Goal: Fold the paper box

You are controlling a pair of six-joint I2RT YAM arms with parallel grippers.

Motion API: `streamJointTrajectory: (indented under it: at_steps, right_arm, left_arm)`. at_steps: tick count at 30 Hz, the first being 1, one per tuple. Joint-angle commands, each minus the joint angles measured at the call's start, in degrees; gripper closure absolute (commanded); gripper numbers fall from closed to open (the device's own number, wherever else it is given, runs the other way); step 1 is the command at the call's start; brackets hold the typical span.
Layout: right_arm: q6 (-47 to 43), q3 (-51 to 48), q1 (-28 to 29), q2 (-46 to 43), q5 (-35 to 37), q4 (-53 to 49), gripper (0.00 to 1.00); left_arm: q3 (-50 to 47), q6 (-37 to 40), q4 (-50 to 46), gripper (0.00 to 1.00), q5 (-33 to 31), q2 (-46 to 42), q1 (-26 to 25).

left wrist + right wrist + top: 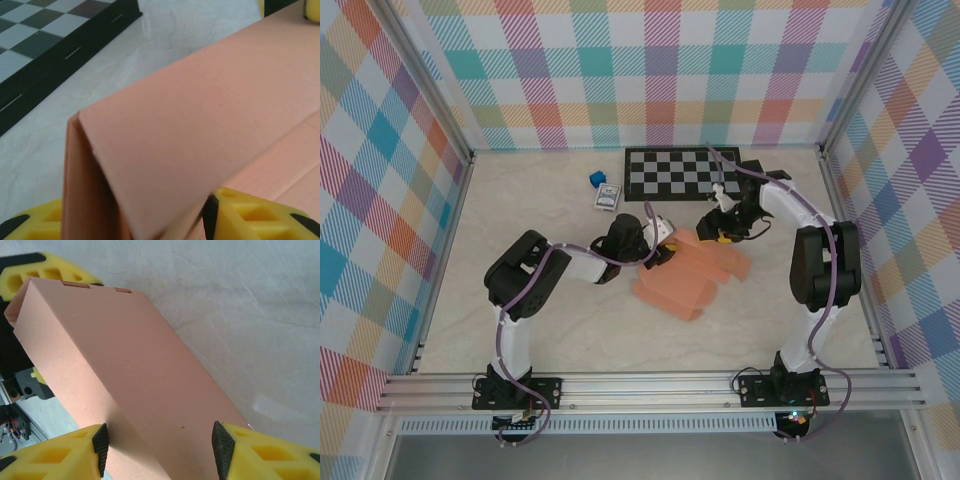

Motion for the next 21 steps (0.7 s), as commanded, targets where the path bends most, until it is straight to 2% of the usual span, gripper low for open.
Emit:
streamJointTrajectory:
  at_steps: [1, 11, 21]
  right_arm:
    - [0.20, -1.80, 0.36, -0.99, 0.76, 0.74, 0.42]
    - [2.39, -2.73, 0.44, -1.80, 1.38, 2.02, 0.45]
    - [2.18, -3.96, 0.48, -1.83, 1.63, 2.43, 0.46]
  left_arm:
    - [-2.41, -4.48, 5.58, 0.52, -4.52, -2.37, 0.08]
    - [-4.03, -4.43, 8.96, 0.46, 0.76, -2.54, 0.08]
    - [-6.85, -0.75, 10.07, 0.46, 4.26, -4.66, 1.68]
